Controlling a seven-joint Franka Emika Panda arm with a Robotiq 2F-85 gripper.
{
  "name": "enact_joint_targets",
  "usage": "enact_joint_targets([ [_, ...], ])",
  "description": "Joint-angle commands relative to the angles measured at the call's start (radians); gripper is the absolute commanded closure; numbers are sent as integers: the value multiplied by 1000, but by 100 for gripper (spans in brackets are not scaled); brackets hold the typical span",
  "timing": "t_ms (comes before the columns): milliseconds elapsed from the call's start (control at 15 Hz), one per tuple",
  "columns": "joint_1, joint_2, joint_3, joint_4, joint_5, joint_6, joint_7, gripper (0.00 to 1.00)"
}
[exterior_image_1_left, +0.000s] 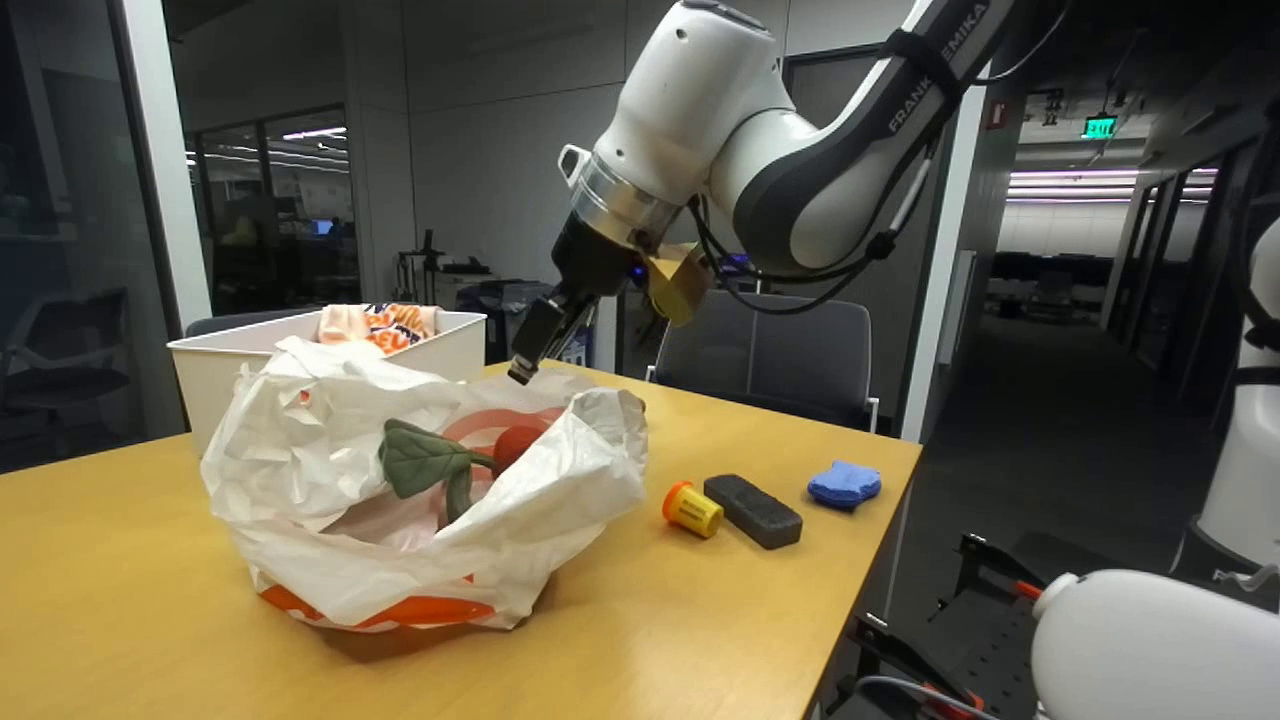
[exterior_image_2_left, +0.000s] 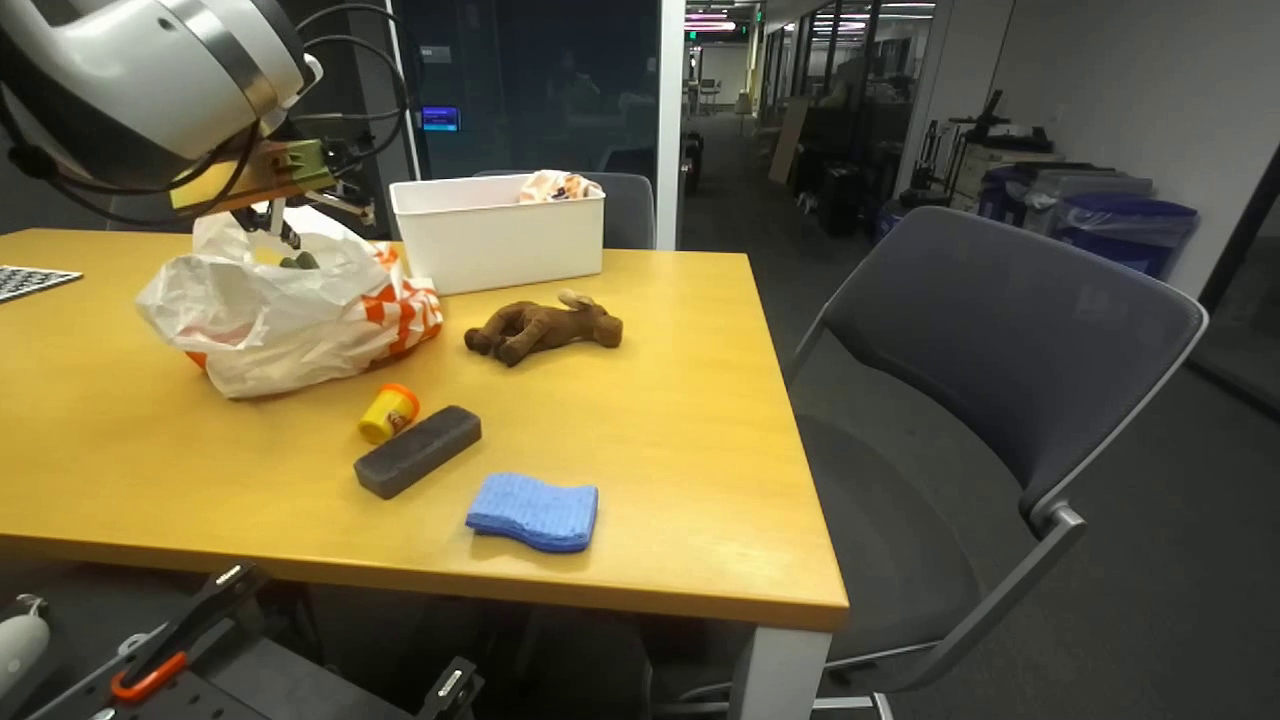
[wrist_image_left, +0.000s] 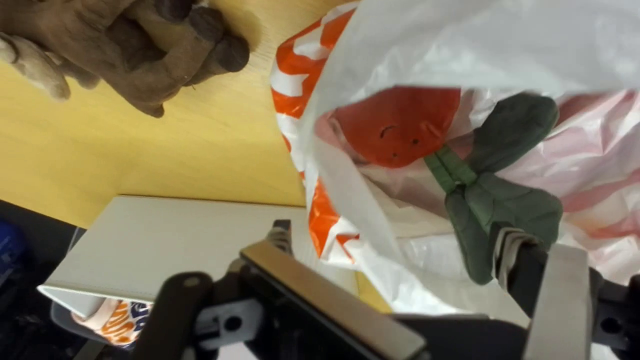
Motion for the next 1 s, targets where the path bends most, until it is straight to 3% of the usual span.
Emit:
enact_joint_targets([
  [0,-15,-195,-8,-115,135,77,-28,0],
  [200,37,-286,-76,-206,310,168,-34,0],
  [400,23,-302,-135,-239,354,137,3,0],
  [533,29,-255,-189,-245,384,137,-10,0],
  [667,-27,-190,-199,-208,368,130,7,0],
  [933,-69,-14,-255,-50,370,91,-13,0],
])
